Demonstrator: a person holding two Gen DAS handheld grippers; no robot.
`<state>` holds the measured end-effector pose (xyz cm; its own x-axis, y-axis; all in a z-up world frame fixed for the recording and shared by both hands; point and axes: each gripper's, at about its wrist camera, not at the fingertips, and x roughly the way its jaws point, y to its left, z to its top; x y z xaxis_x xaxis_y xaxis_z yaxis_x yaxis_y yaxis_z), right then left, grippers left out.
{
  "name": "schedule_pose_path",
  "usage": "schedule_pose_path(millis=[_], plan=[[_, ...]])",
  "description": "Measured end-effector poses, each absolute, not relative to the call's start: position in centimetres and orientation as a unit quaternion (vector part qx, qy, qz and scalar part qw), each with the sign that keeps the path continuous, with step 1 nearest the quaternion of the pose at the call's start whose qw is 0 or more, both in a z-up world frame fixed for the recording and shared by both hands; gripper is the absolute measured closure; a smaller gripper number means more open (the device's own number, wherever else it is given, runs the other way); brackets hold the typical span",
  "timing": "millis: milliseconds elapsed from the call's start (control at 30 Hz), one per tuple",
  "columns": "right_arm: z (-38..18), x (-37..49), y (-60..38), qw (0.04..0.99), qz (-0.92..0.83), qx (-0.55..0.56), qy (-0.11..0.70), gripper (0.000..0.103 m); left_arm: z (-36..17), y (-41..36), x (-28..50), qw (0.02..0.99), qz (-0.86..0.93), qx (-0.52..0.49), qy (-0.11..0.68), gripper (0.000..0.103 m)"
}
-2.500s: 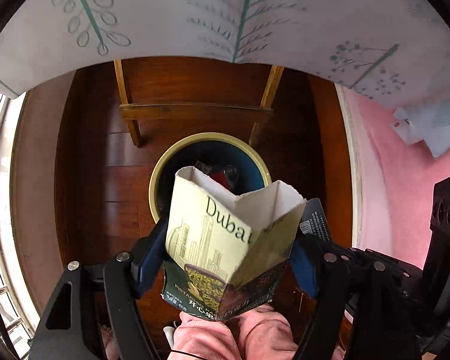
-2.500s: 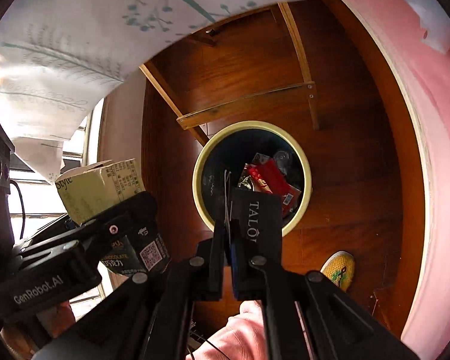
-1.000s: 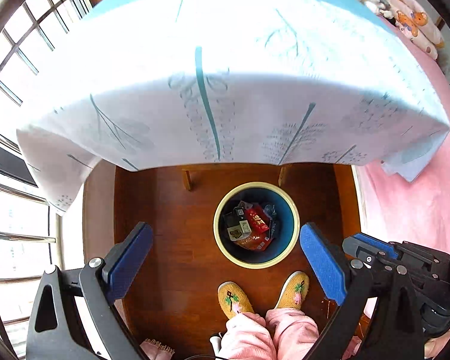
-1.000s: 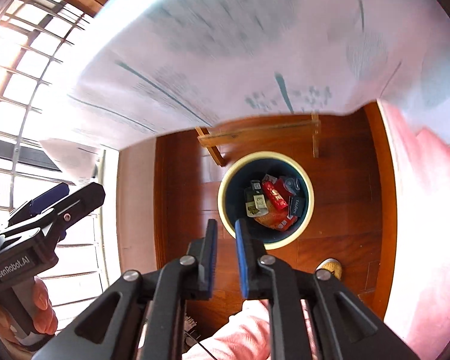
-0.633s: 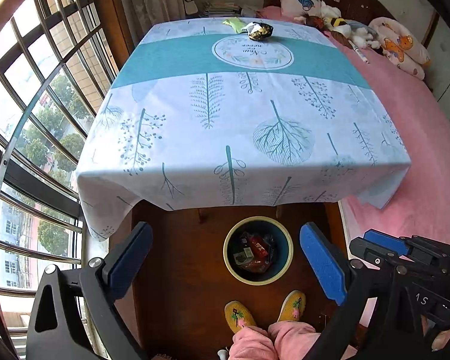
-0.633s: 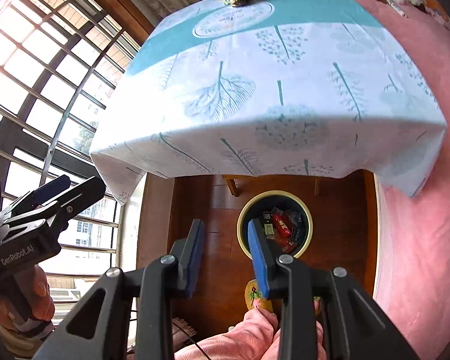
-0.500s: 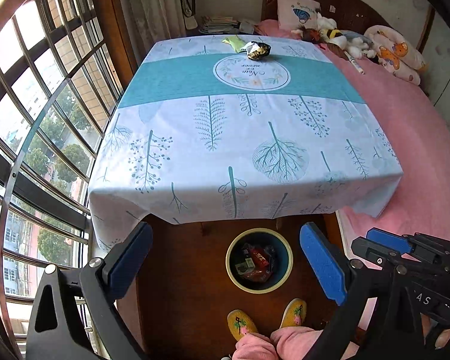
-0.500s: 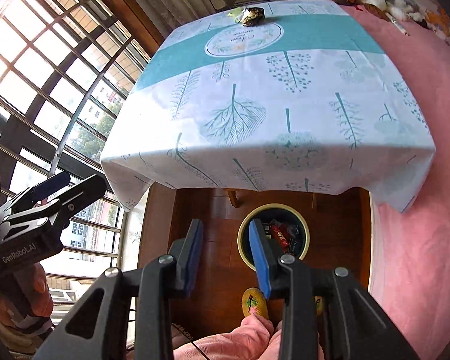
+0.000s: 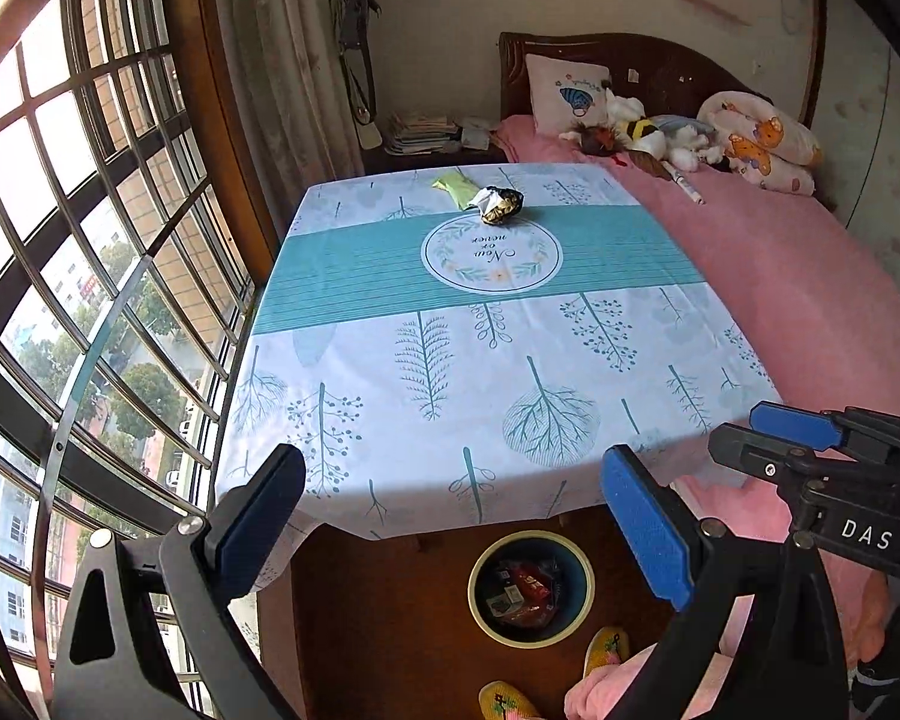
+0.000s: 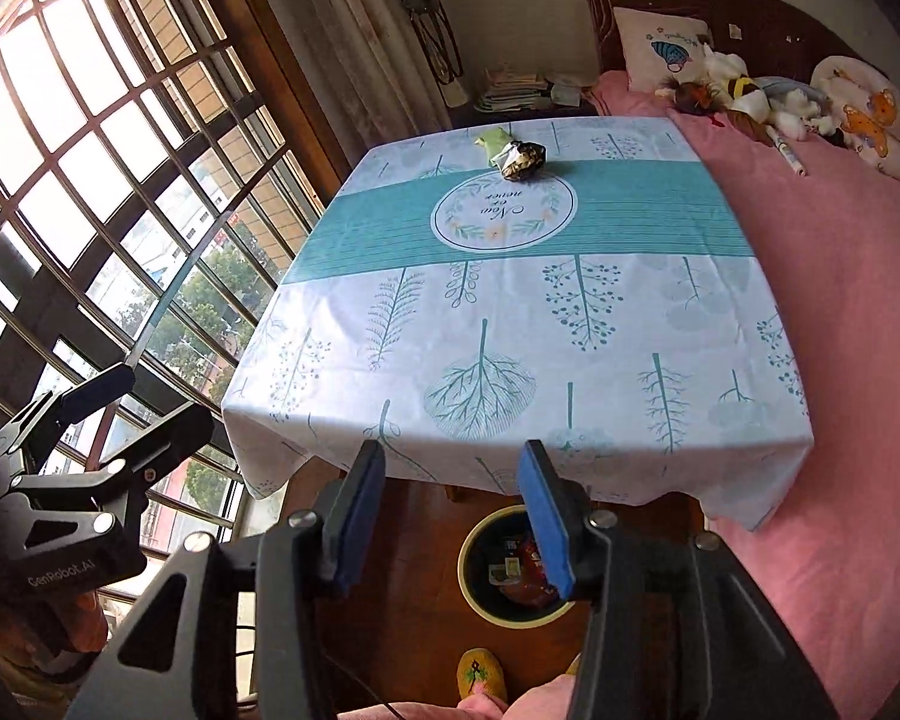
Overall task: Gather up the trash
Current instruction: 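Raise both tools back toward the table, then reach the right tool to the black-and-gold foil wrapper and grasp it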
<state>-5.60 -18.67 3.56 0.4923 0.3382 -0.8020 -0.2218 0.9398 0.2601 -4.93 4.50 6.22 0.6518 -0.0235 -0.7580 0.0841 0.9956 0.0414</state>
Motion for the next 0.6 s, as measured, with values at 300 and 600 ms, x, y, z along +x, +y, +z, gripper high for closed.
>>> schedule_pose_path(millis=[300, 600], plan=[[3.9, 1.1, -18.5, 0.862, 0.175, 0.047, 0.474, 0.053, 6.0, 5.6, 0.1, 0.909, 0.003, 0.021, 0.416, 0.005], [2.5, 15.0, -19.0, 0.853, 0.21, 0.045, 0.477, 0.045, 4.7, 5.2, 11.1, 0.897, 0.078, 0.004, 0.436, 0.005]])
